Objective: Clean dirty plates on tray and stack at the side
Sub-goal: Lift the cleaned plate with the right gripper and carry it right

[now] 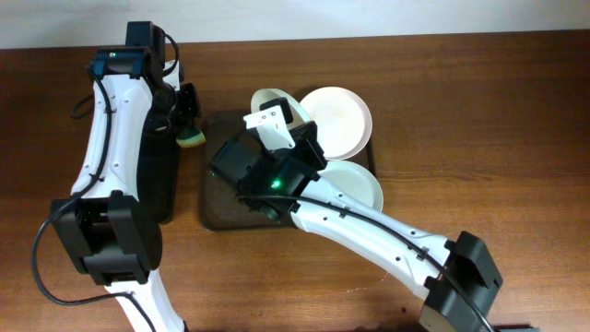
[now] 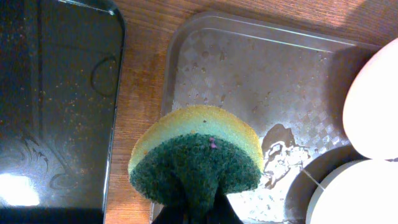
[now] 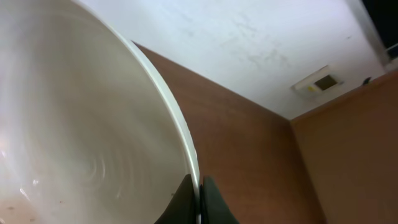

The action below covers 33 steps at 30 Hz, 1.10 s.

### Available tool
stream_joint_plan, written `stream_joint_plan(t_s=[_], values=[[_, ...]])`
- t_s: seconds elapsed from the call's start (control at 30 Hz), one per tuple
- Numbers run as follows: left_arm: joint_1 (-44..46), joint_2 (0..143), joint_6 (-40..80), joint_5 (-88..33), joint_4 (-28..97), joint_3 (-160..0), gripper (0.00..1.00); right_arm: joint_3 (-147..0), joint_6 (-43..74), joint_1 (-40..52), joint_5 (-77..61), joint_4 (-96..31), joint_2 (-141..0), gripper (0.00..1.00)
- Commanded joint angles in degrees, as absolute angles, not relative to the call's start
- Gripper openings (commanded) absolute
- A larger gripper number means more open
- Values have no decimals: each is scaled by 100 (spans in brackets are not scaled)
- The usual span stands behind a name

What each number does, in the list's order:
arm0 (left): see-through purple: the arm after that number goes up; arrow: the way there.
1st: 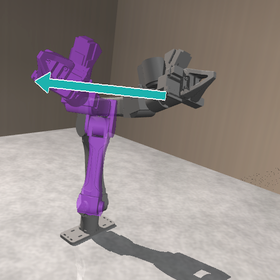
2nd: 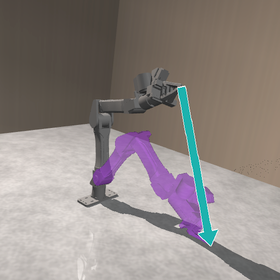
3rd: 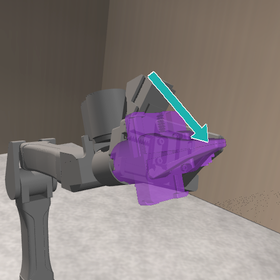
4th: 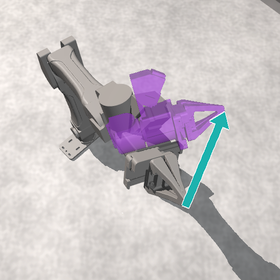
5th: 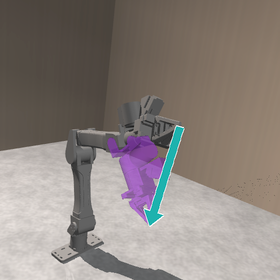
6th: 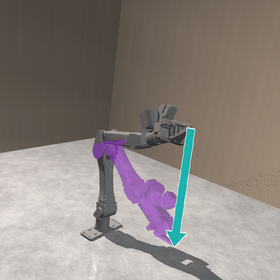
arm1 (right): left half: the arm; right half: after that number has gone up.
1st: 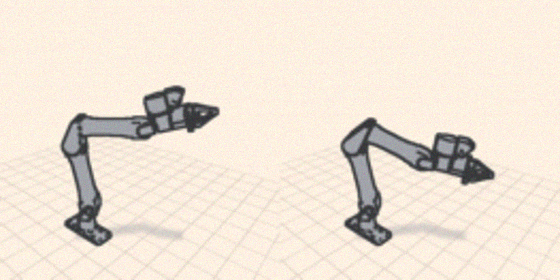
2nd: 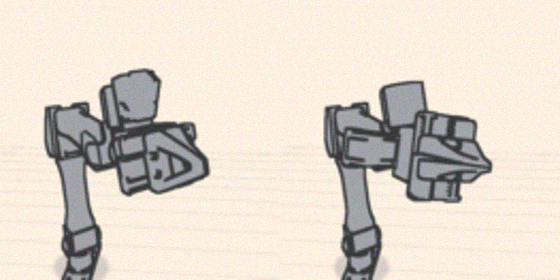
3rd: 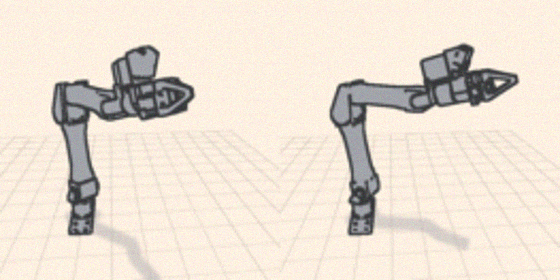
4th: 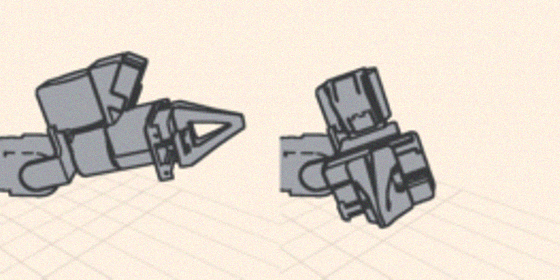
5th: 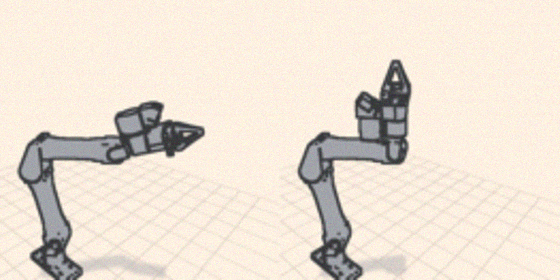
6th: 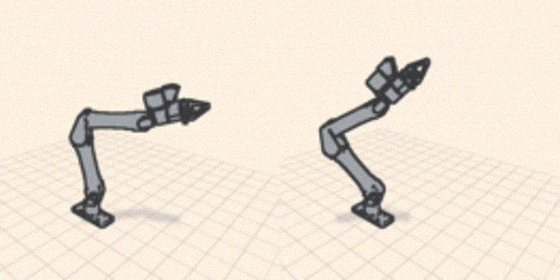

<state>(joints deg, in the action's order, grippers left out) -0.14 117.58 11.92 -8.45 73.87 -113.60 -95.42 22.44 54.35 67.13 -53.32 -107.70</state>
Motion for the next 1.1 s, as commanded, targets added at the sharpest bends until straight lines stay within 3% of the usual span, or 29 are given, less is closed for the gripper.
stream_joint_plan(t_s=[0.0, 0.37, 0.5, 0.6, 0.77, 0.97, 1.07], values=[[-23, 11730, 1100, -926, 7358, -11448, 1, -9570, 2294, 5590, 7336, -5312, -10777, 4], [-23, 11730, 1103, -926, 7358, -11448, 1, -9570, 2521, 5638, 7653, -5315, -10753, 4], [-23, 11730, 1103, -926, 7376, -11448, 1, -9570, 2593, 5347, 5776, -5328, -10466, 4], [-23, 11730, 1103, -926, 7382, -11448, 1, -9570, 2576, 4436, 3170, -5422, -10071, 4], [-23, 11730, 1103, -923, 7378, -11448, 1, -9566, 2458, 2018, 458, -5815, -9915, 4], [-23, 11730, 1103, -926, 7376, -11448, 1, -9124, 2447, -401, 189, -6143, -10162, 4], [-23, 11730, 1103, -926, 7371, -11448, 1, -8114, 2550, -1450, 150, -5559, -10175, 4]])
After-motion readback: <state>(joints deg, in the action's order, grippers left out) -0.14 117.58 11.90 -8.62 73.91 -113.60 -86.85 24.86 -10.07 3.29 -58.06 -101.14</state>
